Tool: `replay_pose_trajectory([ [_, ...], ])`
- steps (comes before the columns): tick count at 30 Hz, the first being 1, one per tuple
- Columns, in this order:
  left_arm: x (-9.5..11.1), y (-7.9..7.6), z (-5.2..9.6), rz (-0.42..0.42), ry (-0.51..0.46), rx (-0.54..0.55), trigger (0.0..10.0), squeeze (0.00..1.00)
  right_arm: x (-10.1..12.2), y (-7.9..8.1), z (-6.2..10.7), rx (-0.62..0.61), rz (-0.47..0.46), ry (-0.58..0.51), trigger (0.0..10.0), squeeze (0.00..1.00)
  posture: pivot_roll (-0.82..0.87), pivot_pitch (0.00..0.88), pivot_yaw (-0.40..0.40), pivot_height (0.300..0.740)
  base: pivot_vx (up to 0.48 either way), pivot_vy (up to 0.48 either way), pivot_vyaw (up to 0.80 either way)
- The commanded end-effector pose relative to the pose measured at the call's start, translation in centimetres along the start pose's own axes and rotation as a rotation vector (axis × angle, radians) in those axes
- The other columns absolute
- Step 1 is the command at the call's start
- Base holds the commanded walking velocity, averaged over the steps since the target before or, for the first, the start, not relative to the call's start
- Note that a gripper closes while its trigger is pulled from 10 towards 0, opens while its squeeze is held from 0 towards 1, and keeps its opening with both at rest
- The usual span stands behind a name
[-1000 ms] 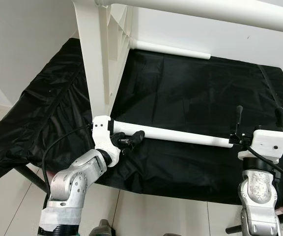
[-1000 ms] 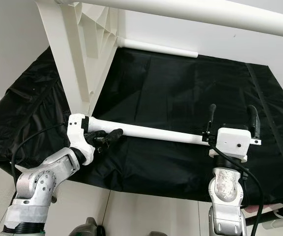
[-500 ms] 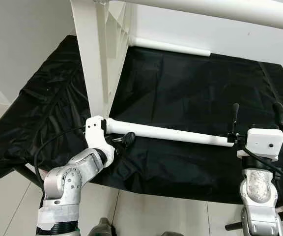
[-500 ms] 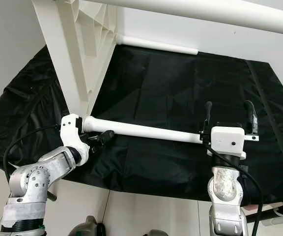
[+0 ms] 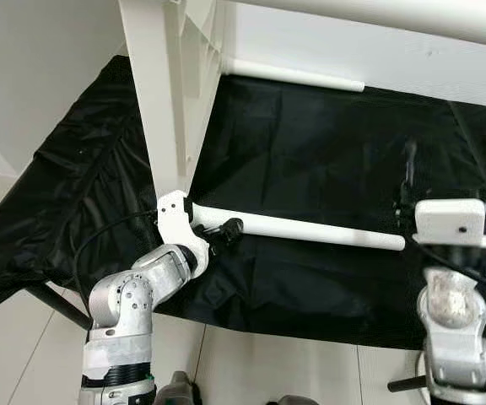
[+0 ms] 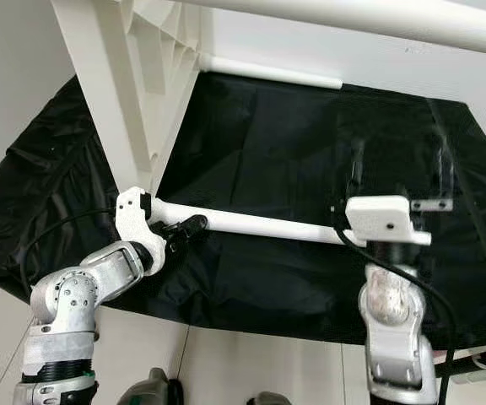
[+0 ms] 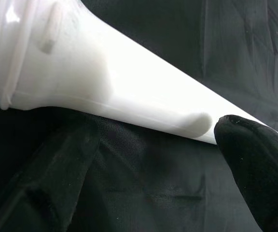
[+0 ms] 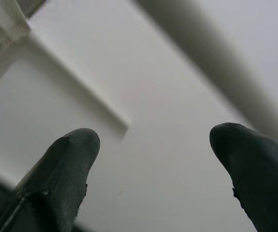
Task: Building children table
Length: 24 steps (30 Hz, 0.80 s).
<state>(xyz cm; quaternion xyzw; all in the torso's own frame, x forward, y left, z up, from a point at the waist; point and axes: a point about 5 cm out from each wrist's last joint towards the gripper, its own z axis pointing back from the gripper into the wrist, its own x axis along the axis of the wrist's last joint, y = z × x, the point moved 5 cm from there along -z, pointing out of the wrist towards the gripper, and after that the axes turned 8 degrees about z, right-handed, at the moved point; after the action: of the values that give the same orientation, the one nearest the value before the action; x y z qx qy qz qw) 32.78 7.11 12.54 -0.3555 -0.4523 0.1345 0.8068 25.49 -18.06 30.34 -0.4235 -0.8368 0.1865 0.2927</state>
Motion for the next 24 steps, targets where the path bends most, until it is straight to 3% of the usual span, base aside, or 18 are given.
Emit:
replay_pose_trajectory([
  [1,-0.6,0.2,-0.4,0.013,0.034,0.015,10.0,0.00,1.6,-0.7,-1.0,-0.010,0.080,-0.082,10.0,0.00,0.02,0.073,0.000,0.740,0.000,0.000,0.00],
  [7,-0.9,-0.5,-0.8,0.010,0.043,-0.007,10.0,0.00,3.6,0.8,-2.6,0.027,0.152,-0.206,10.0,0.00,0.02,0.072,-0.002,0.740,0.000,0.000,0.00],
  [19,-1.3,-0.8,-0.9,0.000,0.051,-0.008,10.0,0.00,4.3,1.1,-4.3,-0.017,0.184,-0.245,10.0,0.00,0.02,0.071,-0.008,0.740,0.000,0.000,0.00],
  [24,-1.6,-0.8,-0.8,-0.005,0.058,-0.010,10.0,0.00,4.4,1.3,-4.1,-0.054,0.217,-0.267,10.0,0.00,0.02,0.073,-0.011,0.740,0.000,0.000,0.00],
])
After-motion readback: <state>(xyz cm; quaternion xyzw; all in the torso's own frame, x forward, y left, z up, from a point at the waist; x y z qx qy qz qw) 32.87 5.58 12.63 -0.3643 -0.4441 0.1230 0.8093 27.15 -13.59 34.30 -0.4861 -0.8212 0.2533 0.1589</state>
